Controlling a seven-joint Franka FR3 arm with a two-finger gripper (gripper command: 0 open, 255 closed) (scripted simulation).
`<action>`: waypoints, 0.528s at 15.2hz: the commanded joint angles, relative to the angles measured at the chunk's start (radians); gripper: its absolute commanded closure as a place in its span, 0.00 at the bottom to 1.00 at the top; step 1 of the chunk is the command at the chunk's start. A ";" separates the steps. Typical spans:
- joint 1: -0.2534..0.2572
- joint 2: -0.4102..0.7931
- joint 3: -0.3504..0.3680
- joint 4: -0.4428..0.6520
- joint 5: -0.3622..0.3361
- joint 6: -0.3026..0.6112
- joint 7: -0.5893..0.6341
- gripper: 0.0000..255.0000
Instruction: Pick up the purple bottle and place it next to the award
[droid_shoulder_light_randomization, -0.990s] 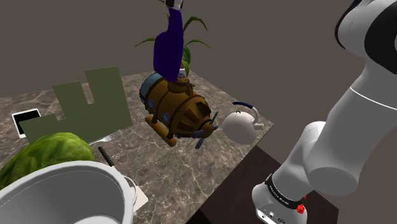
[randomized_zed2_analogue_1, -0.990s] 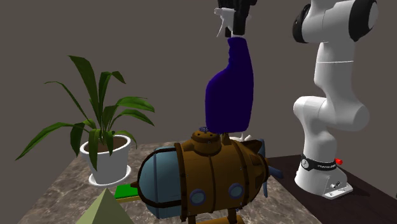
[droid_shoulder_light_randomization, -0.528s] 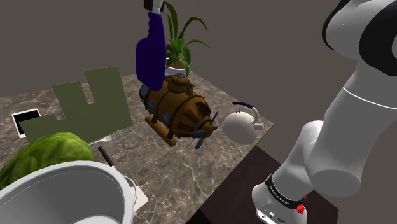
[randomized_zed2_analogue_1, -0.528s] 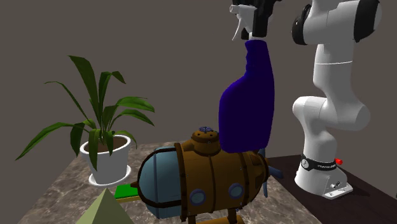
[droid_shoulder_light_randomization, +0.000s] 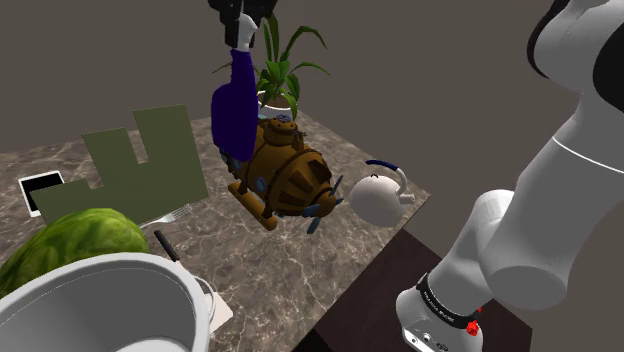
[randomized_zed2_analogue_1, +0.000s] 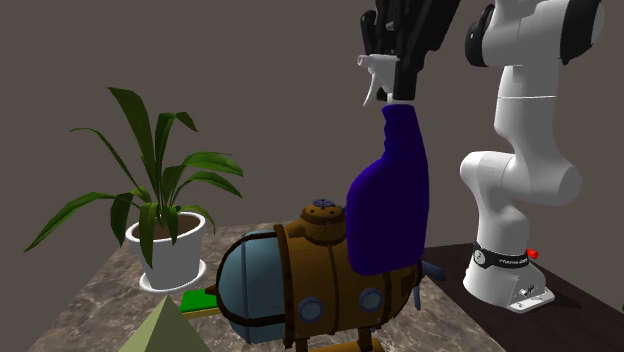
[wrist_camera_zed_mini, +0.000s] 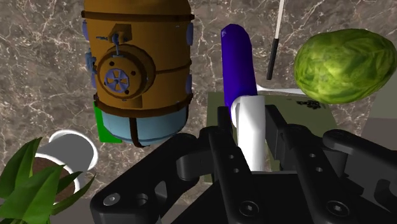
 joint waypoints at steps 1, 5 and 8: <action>-0.001 -0.015 -0.001 -0.049 0.003 0.035 0.000 1.00; -0.004 -0.041 -0.003 -0.137 0.008 0.097 -0.003 1.00; -0.005 -0.056 -0.004 -0.197 0.011 0.143 -0.005 1.00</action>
